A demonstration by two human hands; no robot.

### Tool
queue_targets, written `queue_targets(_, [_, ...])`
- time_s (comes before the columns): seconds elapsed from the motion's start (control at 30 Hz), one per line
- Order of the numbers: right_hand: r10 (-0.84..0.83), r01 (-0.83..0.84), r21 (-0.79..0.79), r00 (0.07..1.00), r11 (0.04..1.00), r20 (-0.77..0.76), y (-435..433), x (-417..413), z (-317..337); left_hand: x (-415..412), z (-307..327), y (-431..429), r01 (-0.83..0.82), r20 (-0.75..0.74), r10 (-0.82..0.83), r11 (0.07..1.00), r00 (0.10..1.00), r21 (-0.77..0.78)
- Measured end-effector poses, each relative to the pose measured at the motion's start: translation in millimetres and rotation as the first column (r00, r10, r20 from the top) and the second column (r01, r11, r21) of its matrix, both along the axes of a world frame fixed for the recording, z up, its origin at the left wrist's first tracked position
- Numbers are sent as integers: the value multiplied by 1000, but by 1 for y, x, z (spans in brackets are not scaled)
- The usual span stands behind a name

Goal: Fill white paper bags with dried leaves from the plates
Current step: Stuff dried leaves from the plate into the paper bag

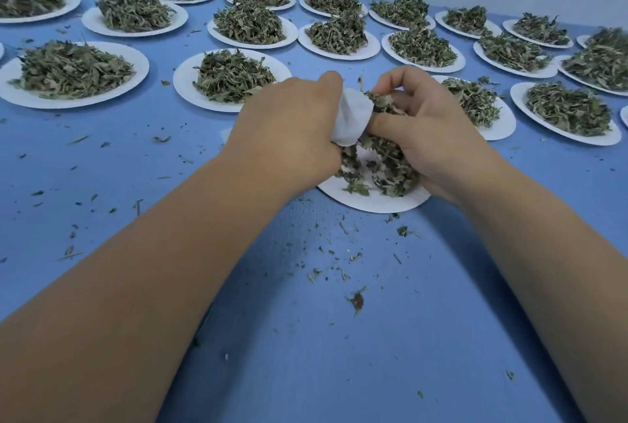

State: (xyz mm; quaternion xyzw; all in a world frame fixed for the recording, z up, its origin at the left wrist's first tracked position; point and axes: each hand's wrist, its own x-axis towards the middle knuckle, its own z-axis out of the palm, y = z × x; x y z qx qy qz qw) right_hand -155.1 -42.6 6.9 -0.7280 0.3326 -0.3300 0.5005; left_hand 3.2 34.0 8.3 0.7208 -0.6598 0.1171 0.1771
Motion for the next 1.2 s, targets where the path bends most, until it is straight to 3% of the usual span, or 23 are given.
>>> queue_targets(0.17, [19, -18, -107, 1000, 994, 11, 0, -5, -3, 0, 0, -3, -54, -3, 54, 998, 999, -31])
queue_targets(0.33, [126, -126, -53, 992, 991, -8, -3, -8, -2, -1, 2, -1, -38, 6, 38, 999, 999, -16])
queue_targets(0.5, [38, -42, -203, 999, 978, -22, -6, -9, 1, -6, 14, -8, 65, 70, -67, 997, 995, 38])
queue_targets(0.63, [-2, 6, -114, 999, 993, 36, -15, -13, 0, -13, 28, -21, 202, 99, -212, 974, 972, 98])
queue_targets(0.7, [-13, 15, -126, 1000, 992, 17, -19, -14, -1, -15, 31, -26, 254, 66, -261, 962, 963, 101])
queue_targets(0.8, [35, -35, -15, 999, 999, 14, -18, -16, -1, -17, 31, -30, 320, 17, -322, 945, 947, 76])
queue_targets(1.07, [93, -103, 87, 990, 991, 108, -20, -19, 10, -17, 20, -24, 362, 0, -363, 929, 932, -80])
queue_targets(1.2, [96, -105, 80, 989, 991, 110, -19, -18, 9, -12, 15, -21, 388, 53, -385, 920, 921, -61])
